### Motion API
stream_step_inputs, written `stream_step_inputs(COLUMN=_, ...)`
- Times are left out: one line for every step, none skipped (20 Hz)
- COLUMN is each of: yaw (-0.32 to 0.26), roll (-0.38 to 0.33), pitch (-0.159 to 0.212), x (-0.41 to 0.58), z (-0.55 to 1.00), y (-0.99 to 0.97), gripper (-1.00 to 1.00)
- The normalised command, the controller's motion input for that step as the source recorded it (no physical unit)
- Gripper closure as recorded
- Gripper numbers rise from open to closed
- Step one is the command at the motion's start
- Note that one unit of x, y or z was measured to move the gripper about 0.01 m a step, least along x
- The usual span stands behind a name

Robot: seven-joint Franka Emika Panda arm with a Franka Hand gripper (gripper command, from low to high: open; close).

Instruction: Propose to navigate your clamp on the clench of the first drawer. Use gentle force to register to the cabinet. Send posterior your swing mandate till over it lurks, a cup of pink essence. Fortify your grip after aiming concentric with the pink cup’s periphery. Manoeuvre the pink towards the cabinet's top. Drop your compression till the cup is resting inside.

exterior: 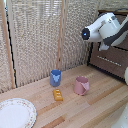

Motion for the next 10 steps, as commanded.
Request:
stream_step_inputs(yaw=0.0, roll=0.0, pitch=0.0, x=0.0, z=0.0, y=-0.02, gripper=1.0)
stream_step_inputs(yaw=0.019, roll=0.0, pitch=0.0, x=0.0, z=0.0, y=-0.13, gripper=1.0)
stream_step_inputs(yaw=0.068, roll=0.0, pitch=0.0, x=0.0, z=0.0, y=-0.24, gripper=1.0)
stream_step_inputs(yaw=0.066, roll=0.0, pitch=-0.003, x=0.0, z=-0.01, y=-0.23, gripper=1.0)
stream_step_inputs(yaw=0.075, roll=0.0, pitch=0.0, x=0.023, z=0.0, y=-0.25, gripper=1.0)
stream_step_inputs(yaw=0.079, roll=-0.029, pitch=0.0, x=0.011, z=-0.08, y=-0.09, gripper=1.0)
stream_step_inputs(yaw=0.049, roll=0.0, pitch=0.0, x=0.011, z=0.0, y=-0.06, gripper=1.0)
stream_step_inputs(yaw=0.025, roll=0.0, pitch=-0.003, x=0.009, z=0.0, y=-0.06, gripper=1.0)
stream_step_inputs(yaw=0.011, roll=0.0, pitch=0.0, x=0.0, z=-0.09, y=0.0, gripper=1.0)
stream_step_inputs(yaw=0.018, roll=0.0, pitch=-0.001, x=0.026, z=-0.07, y=0.0, gripper=1.0)
